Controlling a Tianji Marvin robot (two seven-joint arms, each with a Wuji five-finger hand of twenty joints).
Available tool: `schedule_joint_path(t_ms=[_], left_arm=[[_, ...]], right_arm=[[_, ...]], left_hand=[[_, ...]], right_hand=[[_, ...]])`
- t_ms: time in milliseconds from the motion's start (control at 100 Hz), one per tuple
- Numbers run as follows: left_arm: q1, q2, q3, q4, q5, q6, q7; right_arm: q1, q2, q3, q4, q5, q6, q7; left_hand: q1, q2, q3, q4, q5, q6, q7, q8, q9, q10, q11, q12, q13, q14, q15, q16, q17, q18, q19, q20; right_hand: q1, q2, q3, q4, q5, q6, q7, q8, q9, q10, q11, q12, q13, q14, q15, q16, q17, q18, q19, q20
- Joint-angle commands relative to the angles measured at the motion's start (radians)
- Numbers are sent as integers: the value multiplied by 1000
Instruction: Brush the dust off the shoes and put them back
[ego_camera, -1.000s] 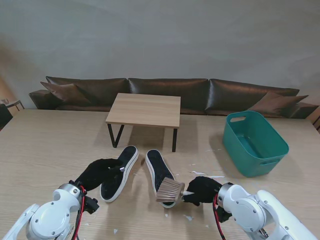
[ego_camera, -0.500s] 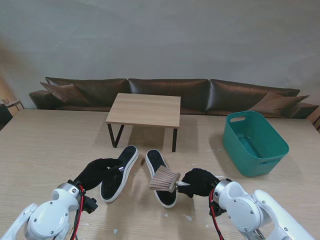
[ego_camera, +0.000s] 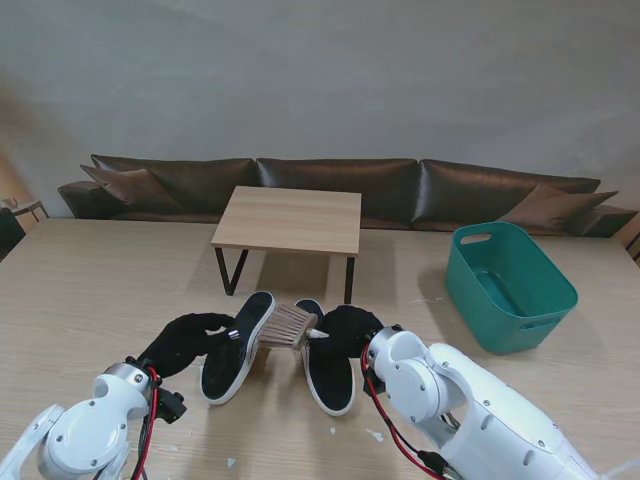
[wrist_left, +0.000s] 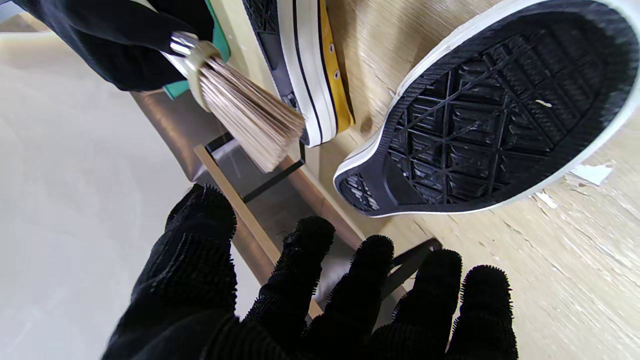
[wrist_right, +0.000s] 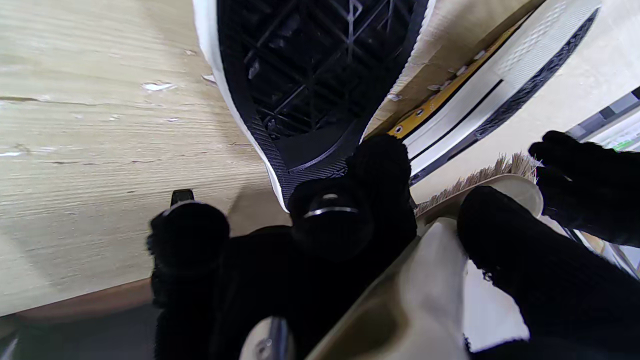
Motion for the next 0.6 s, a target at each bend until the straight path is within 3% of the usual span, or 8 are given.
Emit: schedule_joint_path(t_ms=[0, 590], left_arm=[[8, 0, -4, -11, 2, -2, -21], [11, -1, 0, -18, 3, 18, -18]], right_arm=[[25, -28, -11, 19, 7, 10, 5], [263, -145, -230, 264, 100, 162, -130]], left_hand=[[38, 59, -31, 48, 13, 3, -4, 5, -3, -13, 3, 6, -4, -18, -22, 6, -10, -34, -28, 15], [39, 61, -32, 48, 16, 5, -3, 6, -2, -12, 3, 6, -5, -17, -22, 6, -10, -34, -28, 15]], right_hand=[[16, 33, 80, 44, 119, 70, 46, 23, 49, 28, 37, -2, -3, -116, 67, 14, 391, 8, 68, 2], [12, 28, 88, 43, 123, 70, 48, 23, 50, 28, 42, -3, -3, -121, 68, 15, 392, 5, 73, 7]])
